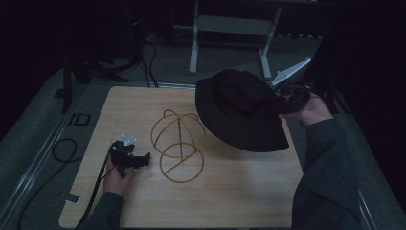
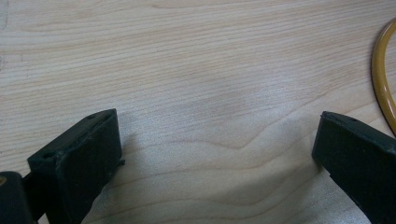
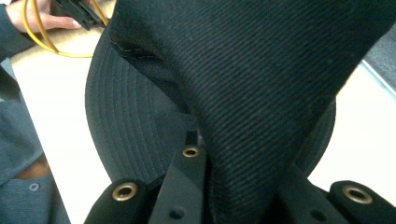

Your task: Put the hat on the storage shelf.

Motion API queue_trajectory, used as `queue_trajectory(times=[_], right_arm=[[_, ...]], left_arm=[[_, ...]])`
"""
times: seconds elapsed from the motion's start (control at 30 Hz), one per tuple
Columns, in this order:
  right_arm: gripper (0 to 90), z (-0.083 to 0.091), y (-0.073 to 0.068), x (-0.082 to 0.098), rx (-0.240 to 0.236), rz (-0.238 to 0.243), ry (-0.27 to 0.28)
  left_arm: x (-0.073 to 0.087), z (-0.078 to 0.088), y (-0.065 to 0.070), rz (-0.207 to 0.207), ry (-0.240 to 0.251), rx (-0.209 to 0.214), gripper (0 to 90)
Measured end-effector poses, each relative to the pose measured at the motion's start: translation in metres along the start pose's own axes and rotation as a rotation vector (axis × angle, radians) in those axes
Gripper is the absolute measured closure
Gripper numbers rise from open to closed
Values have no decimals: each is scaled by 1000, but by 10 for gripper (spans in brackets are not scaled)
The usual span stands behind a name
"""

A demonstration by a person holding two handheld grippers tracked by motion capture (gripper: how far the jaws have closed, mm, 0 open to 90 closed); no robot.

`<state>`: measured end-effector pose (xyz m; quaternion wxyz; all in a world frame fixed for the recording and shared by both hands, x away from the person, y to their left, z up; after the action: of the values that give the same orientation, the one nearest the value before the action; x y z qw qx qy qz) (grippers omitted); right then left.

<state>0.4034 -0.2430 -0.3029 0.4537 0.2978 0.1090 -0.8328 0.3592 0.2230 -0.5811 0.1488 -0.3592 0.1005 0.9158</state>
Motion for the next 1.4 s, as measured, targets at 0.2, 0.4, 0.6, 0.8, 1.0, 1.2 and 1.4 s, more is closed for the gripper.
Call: queue_trajectory(times=[0.2,0.4,0.6,0.8,1.0,1.2,1.4], right_arm=[[878,6,-1,-3,-15,7,21],[878,12,-4,-9,-16,20,28],[878,15,-6,-13,-28,29,44],[878,20,-9,-18,-36,40,58],[878,21,-14,-23,-50,60,68],[878,22,-20,-27,-60,71,73],[878,24,-27,-34,-73,94,90]], left_arm=[[0,0,0,0,0,0,15],[0,0,0,-1,-1,0,15],[0,0,0,-1,-1,0,15],[0,0,0,-1,-2,0,15],[0,0,0,-1,-2,0,15],[0,0,0,-1,-2,0,15],[0,0,0,-1,-2,0,15]])
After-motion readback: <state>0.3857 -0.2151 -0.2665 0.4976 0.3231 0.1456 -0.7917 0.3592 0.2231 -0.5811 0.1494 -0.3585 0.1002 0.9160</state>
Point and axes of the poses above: each handheld gripper's, and its own axes: z roughly backward along the jaws, x roughly out of its underside, y roughly to its right, the point moved 2 cm from there along -z, roughly forward along the jaws, and after that the axes turned 7 degrees about x, right-handed, at the moved point
